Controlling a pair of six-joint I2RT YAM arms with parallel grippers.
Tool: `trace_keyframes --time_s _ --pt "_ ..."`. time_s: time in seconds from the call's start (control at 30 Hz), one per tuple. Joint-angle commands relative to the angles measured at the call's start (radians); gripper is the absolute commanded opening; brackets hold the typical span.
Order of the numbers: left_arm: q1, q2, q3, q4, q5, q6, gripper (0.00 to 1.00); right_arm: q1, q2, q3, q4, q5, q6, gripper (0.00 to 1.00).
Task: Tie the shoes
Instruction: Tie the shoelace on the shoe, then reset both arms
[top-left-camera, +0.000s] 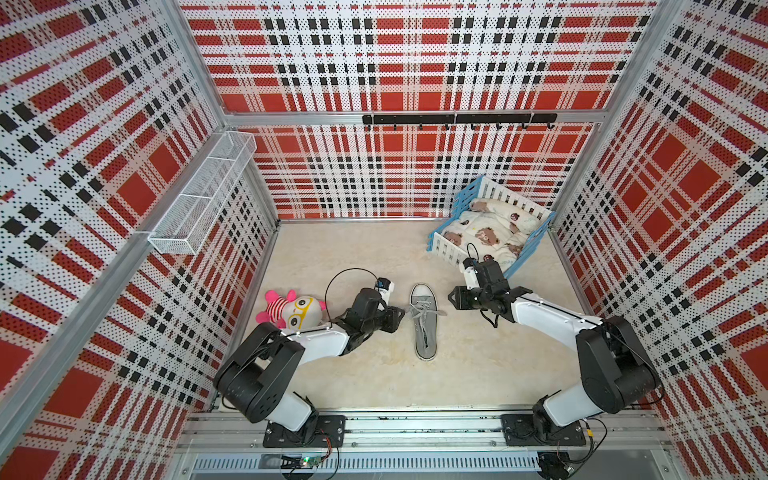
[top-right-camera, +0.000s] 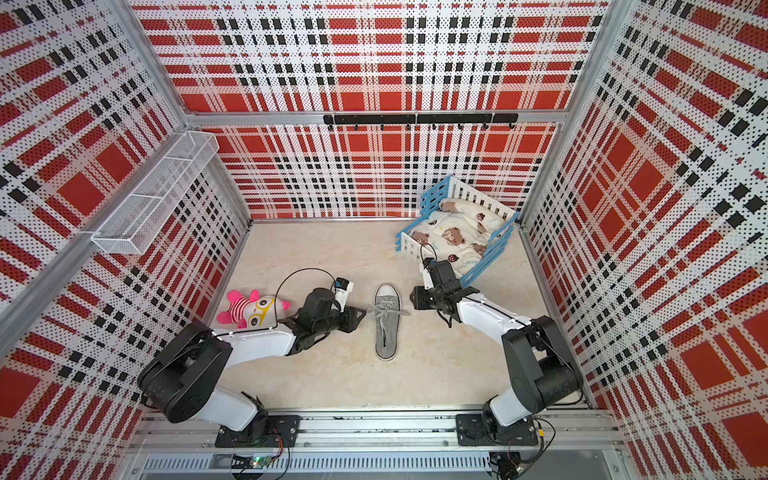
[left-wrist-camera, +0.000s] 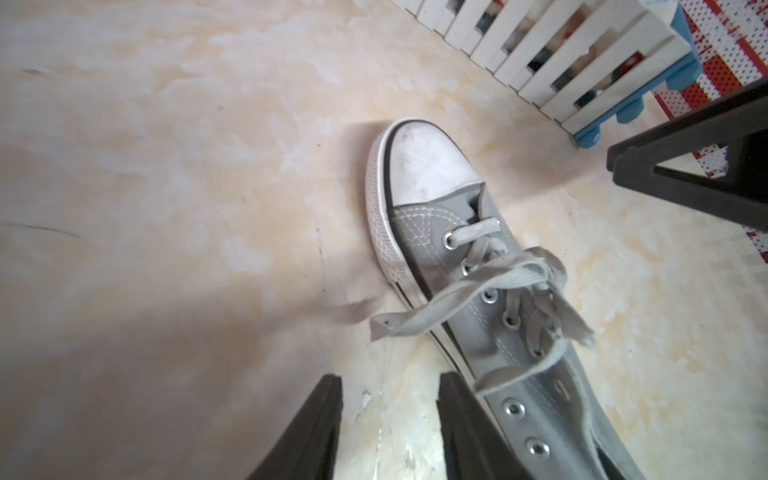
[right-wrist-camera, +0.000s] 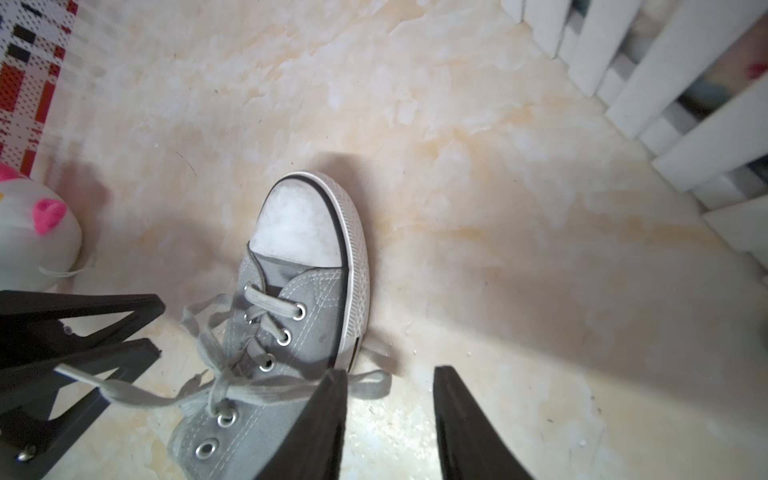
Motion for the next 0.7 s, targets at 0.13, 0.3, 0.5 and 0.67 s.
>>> trace_keyframes --time_s 0.13,0.3,0.5,0.67 --pt "0.121 -0.181 -0.064 0.012 -0.045 -0.018 0.45 -0.055 -0.146 -0.017 0.002 0.057 -0.004 0.64" --pt "0.197 -0.333 -0.109 0.092 -0.206 -0.068 0.53 -0.056 -0.229 -0.063 0.036 0.327 -0.009 0.86" --pt "0.288 -0.504 -0.137 0.173 -0.399 -0.061 0.85 -0.055 -0.313 -0.161 0.134 0.653 -0.004 0.95" --pt "0.433 -0.558 -0.163 0.216 -0.498 -0.039 0.89 -0.063 -0.349 -0.265 0.295 0.873 -0.099 0.97"
